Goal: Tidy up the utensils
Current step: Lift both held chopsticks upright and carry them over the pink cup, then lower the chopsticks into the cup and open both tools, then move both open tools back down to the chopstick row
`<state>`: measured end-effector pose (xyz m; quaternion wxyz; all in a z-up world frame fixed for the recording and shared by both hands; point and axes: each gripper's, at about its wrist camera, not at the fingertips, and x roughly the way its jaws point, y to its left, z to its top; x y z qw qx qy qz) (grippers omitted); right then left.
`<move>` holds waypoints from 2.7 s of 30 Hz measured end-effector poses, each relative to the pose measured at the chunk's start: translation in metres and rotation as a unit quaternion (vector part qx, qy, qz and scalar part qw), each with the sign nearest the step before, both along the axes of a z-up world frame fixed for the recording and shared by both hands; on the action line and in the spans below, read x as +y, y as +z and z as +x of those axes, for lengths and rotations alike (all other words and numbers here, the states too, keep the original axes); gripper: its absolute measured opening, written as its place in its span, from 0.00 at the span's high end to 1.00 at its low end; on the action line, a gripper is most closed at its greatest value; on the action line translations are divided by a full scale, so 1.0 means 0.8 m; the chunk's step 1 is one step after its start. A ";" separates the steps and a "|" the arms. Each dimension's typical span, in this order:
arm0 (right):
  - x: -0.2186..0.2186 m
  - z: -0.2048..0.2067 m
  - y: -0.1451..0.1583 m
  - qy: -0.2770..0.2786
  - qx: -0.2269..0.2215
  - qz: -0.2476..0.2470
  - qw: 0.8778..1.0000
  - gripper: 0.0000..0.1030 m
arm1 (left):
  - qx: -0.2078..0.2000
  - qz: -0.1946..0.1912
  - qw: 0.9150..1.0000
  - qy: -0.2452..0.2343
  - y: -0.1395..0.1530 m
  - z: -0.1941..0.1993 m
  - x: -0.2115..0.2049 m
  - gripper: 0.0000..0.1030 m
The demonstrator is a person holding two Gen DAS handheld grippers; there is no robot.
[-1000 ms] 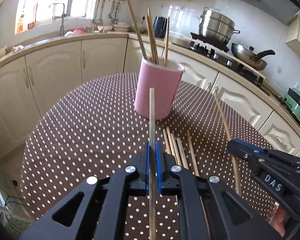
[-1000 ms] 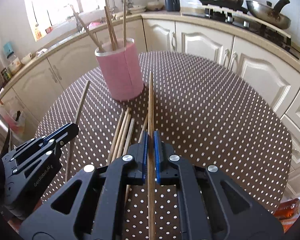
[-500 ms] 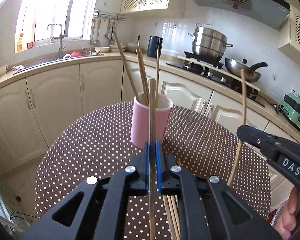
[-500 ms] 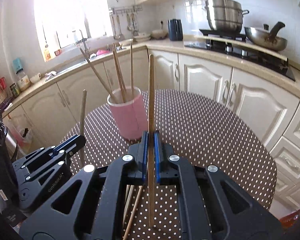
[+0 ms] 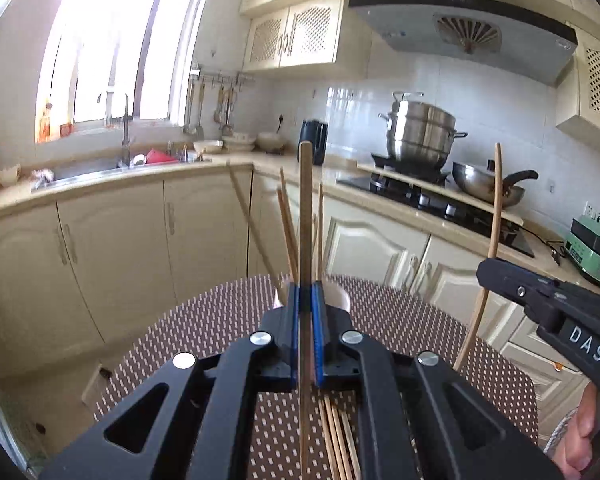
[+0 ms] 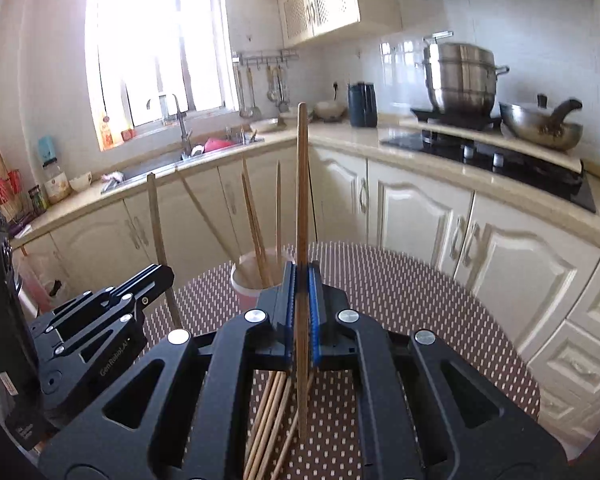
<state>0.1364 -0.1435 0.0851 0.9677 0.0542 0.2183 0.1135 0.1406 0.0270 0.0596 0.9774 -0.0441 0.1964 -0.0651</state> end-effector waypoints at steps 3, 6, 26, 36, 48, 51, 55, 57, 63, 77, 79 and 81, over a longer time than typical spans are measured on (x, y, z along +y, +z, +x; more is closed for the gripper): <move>0.001 0.012 0.020 -0.001 -0.020 0.004 1.000 0.94 | -0.021 0.005 1.000 0.003 0.019 0.009 -0.003 0.94; 0.004 0.031 0.040 0.001 -0.028 0.015 0.999 0.94 | -0.042 0.006 0.999 0.011 0.037 0.023 -0.005 0.94; 0.034 0.148 0.062 0.013 -0.051 0.031 0.998 0.94 | -0.091 -0.029 0.995 0.040 0.081 0.129 -0.001 0.94; 0.043 0.177 0.002 0.033 0.032 0.025 0.999 0.93 | -0.055 -0.004 0.998 0.036 0.032 0.150 0.002 0.94; 0.043 0.152 -0.032 0.035 0.073 -0.019 0.997 0.83 | 0.004 0.031 0.999 0.022 -0.024 0.132 0.007 0.91; 0.032 0.142 -0.035 0.005 0.062 -0.024 0.998 0.26 | 0.012 0.034 0.999 0.024 -0.032 0.125 0.011 0.77; 0.020 0.130 -0.036 -0.010 0.061 -0.025 0.998 0.26 | 0.016 0.039 0.999 0.028 -0.035 0.114 0.014 0.77; 0.015 0.124 -0.036 -0.011 0.064 -0.021 0.998 0.26 | 0.015 0.038 0.999 0.028 -0.035 0.108 0.015 0.76; 0.008 0.107 -0.027 -0.012 0.062 -0.019 0.998 0.26 | 0.013 0.044 0.998 0.033 -0.030 0.085 0.011 0.74; -0.009 0.037 -0.023 -0.014 0.067 -0.011 0.998 0.14 | -0.005 0.050 0.998 0.043 -0.012 0.012 0.006 0.59; -0.012 0.028 -0.026 -0.014 0.073 -0.009 0.997 0.13 | -0.007 0.051 0.998 0.042 -0.011 0.003 0.004 0.57; -0.014 0.021 -0.031 -0.016 0.079 -0.005 0.997 0.13 | -0.008 0.052 0.998 0.043 -0.012 -0.005 0.002 0.55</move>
